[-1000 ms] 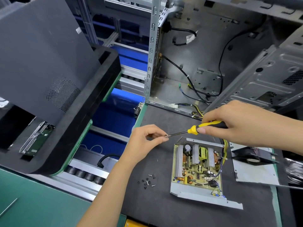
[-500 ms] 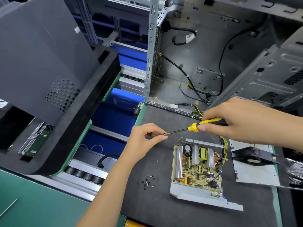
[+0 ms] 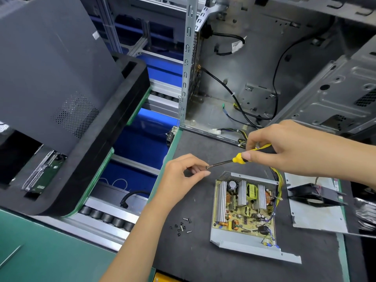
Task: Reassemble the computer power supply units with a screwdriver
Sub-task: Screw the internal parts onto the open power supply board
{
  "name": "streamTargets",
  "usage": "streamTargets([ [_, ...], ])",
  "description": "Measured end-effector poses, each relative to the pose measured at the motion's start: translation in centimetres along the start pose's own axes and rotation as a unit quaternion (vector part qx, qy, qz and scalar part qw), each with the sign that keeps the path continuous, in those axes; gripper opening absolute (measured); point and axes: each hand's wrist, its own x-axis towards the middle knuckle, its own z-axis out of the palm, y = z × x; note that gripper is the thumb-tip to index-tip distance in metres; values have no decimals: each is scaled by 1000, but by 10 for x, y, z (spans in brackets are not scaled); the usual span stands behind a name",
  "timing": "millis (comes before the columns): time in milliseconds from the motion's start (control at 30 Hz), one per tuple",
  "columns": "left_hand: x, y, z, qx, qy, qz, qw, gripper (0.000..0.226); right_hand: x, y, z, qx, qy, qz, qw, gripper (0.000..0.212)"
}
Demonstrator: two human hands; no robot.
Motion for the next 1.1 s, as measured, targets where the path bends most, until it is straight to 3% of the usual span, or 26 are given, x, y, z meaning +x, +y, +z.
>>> streamTargets([
  [267,-5,-15,1,6,-62,-79,995,32,3,-2,-1,-71,-11,-26,997,43],
  [467,-10,-23,15,17,-85,-110,990,19,17,-11,16,-243,-12,-64,968,36],
  [667,-8,-24,31,16,-106,-119,987,16,28,-16,26,-342,-12,-76,937,32],
  [1100,-3,-25,43,34,-90,-121,988,14,35,-7,30,-308,-32,-70,948,32],
])
